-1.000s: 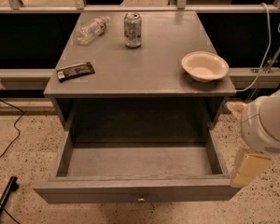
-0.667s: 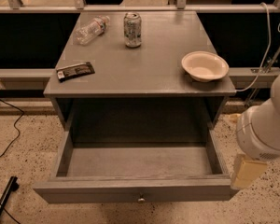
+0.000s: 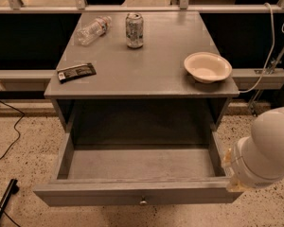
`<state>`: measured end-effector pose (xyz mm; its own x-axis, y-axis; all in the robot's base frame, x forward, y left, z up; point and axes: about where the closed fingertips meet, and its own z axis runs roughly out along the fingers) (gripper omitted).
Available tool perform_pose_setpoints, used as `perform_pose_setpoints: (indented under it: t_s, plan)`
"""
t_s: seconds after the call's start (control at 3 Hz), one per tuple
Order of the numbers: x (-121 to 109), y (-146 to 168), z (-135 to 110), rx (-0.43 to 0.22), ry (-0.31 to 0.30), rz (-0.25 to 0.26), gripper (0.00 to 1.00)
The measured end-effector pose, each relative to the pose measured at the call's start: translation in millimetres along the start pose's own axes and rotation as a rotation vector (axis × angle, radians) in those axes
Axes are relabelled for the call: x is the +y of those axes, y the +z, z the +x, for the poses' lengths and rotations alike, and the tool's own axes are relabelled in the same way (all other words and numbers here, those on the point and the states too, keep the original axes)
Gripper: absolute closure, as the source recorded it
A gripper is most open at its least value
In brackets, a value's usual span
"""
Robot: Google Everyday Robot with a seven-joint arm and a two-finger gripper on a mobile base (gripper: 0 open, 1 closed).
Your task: Close top drawer
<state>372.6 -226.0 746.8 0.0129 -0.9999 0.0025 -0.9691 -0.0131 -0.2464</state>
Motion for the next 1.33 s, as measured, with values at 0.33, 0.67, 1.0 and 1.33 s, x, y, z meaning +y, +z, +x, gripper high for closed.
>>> perform_pose_setpoints:
  t_s: [0.33, 0.67, 1.0, 1.33]
  plan:
    - [15.8, 11.6, -5.6, -0.052, -0.036, -0.004, 0.73]
    - [32.0, 21.9, -18.5, -0.119, -0.052, -0.026, 0.96]
    - [60.0, 57.3, -50.4, -0.216, -0.098, -0.099, 1.0]
    - [55.0, 72.8, -50.6, -0.186, -0.089, -0.074, 1.0]
